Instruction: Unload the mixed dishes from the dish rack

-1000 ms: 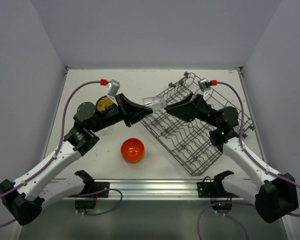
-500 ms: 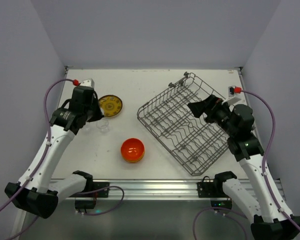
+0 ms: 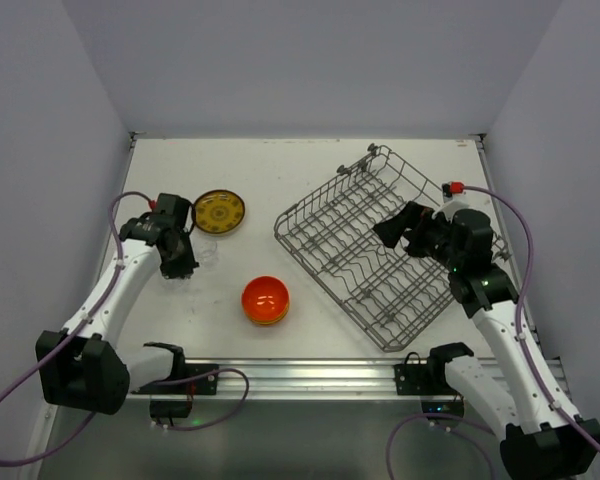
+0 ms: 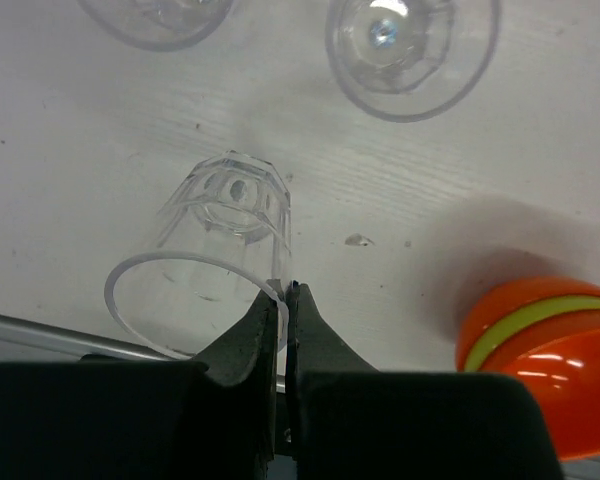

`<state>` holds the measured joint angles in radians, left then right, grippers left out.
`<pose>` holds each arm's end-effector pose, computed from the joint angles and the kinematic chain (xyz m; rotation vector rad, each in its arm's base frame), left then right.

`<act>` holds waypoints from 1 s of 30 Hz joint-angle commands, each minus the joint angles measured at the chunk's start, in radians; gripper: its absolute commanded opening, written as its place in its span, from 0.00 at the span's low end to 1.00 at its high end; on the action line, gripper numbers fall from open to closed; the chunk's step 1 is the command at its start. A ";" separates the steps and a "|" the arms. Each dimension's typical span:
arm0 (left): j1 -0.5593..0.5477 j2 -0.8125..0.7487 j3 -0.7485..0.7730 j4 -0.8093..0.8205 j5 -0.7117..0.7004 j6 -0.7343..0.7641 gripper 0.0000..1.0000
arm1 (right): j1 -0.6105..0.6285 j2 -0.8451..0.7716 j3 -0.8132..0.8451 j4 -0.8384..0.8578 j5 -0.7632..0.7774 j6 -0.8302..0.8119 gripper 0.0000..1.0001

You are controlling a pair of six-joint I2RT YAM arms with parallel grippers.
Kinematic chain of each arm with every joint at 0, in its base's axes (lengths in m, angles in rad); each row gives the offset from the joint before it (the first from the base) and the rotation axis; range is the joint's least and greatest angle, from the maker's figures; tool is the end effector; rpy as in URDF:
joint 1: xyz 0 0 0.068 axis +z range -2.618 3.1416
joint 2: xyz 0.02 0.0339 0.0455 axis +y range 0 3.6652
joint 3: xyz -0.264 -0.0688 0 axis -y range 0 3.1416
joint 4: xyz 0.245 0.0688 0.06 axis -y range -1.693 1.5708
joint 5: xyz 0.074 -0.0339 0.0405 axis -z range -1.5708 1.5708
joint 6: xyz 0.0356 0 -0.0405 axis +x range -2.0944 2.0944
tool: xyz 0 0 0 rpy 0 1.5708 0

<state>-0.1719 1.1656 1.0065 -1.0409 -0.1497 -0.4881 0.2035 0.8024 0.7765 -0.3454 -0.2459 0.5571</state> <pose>0.2048 -0.0302 0.2748 -0.4700 2.7028 0.0279 0.1786 0.0457 0.3176 0.1851 1.9950 0.7358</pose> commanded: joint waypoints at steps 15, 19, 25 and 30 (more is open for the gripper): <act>0.157 0.235 -0.043 0.047 -0.083 -0.023 0.00 | -0.003 -0.132 -0.046 0.026 0.080 -0.014 0.99; 0.164 0.266 -0.013 0.051 -0.065 0.000 0.00 | -0.003 -0.127 -0.046 0.026 0.071 -0.014 0.99; 0.201 0.287 0.024 0.059 -0.054 0.020 0.00 | -0.003 -0.124 -0.049 0.032 0.059 -0.010 0.99; 0.219 0.295 0.024 0.068 -0.036 0.033 0.06 | -0.003 -0.132 -0.052 0.034 0.060 -0.010 0.99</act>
<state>0.0334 1.4563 0.9977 -0.9924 -0.1993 -0.4839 0.2024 0.6800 0.7280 -0.3439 -0.1932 0.5564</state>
